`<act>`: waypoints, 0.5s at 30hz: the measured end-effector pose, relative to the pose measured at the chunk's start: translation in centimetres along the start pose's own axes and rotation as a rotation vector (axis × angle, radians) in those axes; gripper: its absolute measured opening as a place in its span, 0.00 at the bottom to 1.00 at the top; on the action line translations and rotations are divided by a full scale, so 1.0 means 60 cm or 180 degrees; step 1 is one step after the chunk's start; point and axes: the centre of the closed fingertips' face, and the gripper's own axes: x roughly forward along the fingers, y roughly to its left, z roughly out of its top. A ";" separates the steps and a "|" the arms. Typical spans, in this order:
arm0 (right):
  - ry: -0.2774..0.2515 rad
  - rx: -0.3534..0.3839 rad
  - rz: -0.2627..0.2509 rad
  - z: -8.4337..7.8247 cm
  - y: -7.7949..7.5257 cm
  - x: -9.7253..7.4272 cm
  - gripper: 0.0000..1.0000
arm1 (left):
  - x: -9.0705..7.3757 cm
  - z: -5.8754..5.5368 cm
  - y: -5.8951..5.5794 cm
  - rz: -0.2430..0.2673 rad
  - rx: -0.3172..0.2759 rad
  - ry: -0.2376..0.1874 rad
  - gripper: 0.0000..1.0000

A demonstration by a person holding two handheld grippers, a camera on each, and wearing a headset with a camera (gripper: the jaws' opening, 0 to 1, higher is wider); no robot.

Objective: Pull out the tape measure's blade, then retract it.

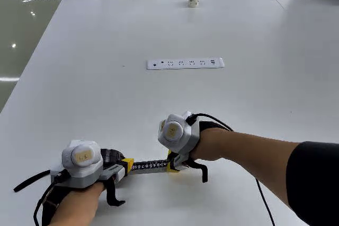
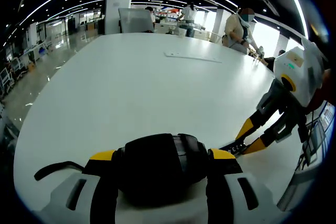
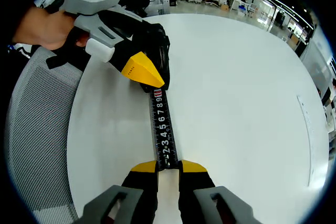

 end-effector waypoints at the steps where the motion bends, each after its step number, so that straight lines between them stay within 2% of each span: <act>1: -0.0006 0.0006 0.0006 0.001 0.000 0.000 0.11 | 0.000 0.000 0.000 -0.0001 -0.0002 0.0001 0.64; 15: -0.0078 -0.0009 0.0033 0.009 0.002 0.003 0.10 | -0.001 -0.001 -0.001 -0.0001 -0.0002 0.0013 0.64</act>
